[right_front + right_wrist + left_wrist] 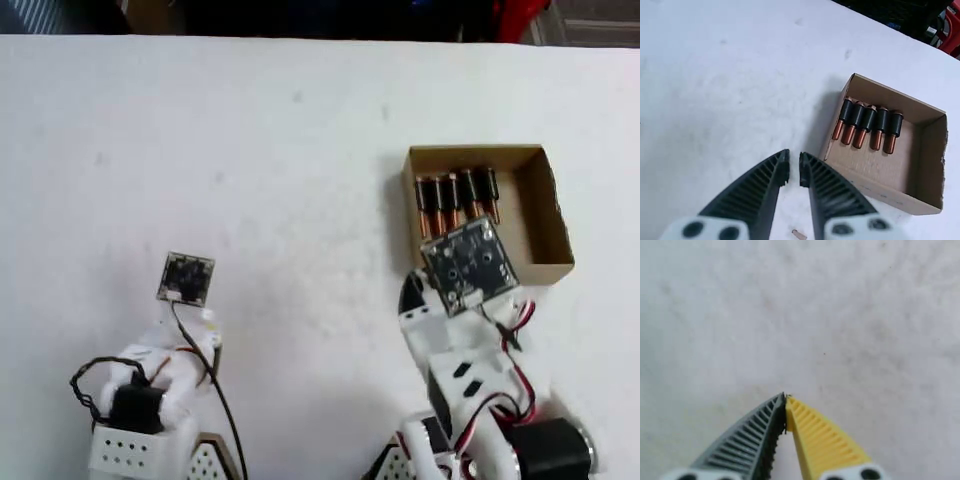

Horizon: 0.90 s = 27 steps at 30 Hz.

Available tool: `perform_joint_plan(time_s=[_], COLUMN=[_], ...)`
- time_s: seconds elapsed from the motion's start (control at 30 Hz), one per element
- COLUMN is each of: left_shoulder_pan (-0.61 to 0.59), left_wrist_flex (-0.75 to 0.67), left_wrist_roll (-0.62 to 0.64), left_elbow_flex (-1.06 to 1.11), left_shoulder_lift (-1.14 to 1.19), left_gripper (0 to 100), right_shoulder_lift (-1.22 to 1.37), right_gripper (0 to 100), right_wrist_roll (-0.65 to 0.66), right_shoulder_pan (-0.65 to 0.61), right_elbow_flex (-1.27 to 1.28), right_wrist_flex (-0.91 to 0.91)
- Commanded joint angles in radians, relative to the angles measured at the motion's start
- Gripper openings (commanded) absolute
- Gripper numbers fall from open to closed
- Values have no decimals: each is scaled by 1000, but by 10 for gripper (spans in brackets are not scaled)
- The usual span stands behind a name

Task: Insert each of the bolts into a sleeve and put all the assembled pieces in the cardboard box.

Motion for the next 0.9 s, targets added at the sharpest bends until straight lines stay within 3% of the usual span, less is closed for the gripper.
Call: perform_joint_plan(time_s=[0.0,0.87], left_shoulder_pan=[7,7], left_wrist_flex=[8,8], left_wrist_roll=[2,2], left_elbow_flex=[2,2], left_shoulder_lift=[2,2], left_gripper=[23,23], right_shoulder_lift=[-68,-458], right_gripper=[21,21], right_wrist_roll=[-5,0], right_shoulder_pan=[-4,39], right_elbow_flex=[29,316], right_wrist_flex=[-25,-74])
